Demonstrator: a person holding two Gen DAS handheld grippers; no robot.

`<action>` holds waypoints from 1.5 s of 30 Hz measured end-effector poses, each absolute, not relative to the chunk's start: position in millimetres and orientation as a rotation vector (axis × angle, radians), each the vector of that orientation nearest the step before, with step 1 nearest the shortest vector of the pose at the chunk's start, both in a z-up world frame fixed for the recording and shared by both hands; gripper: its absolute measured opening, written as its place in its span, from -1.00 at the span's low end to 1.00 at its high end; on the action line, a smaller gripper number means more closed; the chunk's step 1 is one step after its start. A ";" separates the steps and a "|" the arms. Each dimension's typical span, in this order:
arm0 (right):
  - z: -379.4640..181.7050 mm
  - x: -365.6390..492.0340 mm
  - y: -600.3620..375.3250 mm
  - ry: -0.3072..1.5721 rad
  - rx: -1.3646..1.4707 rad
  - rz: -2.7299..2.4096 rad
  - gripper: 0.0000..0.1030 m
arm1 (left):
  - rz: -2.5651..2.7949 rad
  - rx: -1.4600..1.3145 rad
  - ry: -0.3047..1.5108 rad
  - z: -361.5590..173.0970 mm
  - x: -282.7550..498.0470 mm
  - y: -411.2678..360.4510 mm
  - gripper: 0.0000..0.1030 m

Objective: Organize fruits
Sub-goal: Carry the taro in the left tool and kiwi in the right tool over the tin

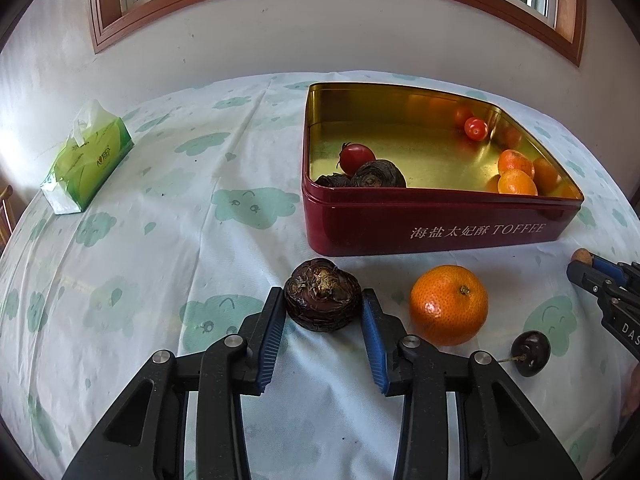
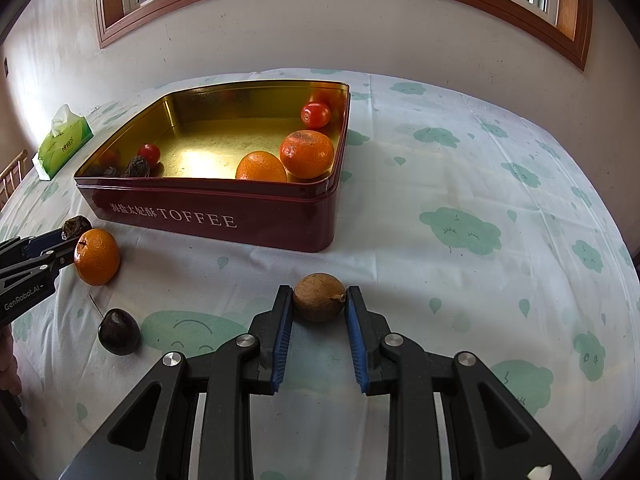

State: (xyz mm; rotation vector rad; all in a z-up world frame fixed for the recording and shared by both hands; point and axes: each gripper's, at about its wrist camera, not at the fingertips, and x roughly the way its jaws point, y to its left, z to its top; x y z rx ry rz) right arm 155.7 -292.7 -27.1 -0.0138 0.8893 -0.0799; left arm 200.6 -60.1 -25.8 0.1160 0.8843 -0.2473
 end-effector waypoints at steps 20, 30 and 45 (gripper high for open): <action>-23.2 155.7 -292.0 0.893 -0.027 -0.072 -0.53 | -0.257 0.108 0.863 -11.5 198.2 -52.8 -0.25; 21.6 161.9 -296.8 0.809 -0.012 -0.060 -0.53 | -0.313 0.099 0.790 18.9 191.7 -52.9 -0.25; 28.5 218.9 -279.0 0.810 -0.052 -0.009 -0.53 | -0.310 0.149 0.737 43.9 244.3 -93.7 -0.25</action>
